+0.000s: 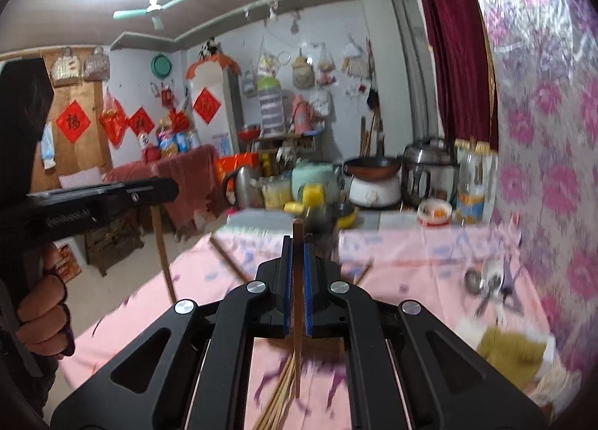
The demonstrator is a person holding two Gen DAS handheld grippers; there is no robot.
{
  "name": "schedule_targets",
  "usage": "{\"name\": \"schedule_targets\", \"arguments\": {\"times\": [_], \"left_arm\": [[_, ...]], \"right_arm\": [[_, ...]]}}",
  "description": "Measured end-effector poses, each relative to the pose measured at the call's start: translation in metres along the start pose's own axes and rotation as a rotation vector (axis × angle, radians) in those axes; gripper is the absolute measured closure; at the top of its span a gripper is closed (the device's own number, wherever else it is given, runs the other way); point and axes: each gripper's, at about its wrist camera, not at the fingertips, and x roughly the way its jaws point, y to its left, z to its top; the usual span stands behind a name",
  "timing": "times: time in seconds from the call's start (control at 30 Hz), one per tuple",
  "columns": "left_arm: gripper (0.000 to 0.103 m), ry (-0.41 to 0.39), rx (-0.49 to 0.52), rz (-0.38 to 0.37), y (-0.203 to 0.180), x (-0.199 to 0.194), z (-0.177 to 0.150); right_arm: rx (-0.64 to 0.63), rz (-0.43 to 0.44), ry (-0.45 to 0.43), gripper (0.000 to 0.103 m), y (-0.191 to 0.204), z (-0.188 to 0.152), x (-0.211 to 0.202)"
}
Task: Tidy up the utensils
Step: 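Lift both chopsticks over the wooden holder and open both tools to drop them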
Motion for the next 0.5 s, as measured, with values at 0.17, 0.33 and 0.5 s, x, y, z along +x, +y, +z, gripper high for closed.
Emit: {"name": "schedule_targets", "arguments": {"times": [0.17, 0.33, 0.5], "left_arm": [[0.097, -0.094, -0.011, 0.034, 0.000, 0.024, 0.053], [0.097, -0.144, -0.038, 0.070, 0.011, 0.064, 0.063], [0.097, -0.022, -0.097, 0.100, 0.035, 0.127, 0.012]], "right_arm": [[0.008, -0.038, -0.052, 0.097, -0.006, 0.028, 0.029], [0.010, -0.080, -0.069, 0.097, -0.015, 0.031, 0.059], [0.039, -0.087, -0.067, 0.097, -0.026, 0.021, 0.079]]}}
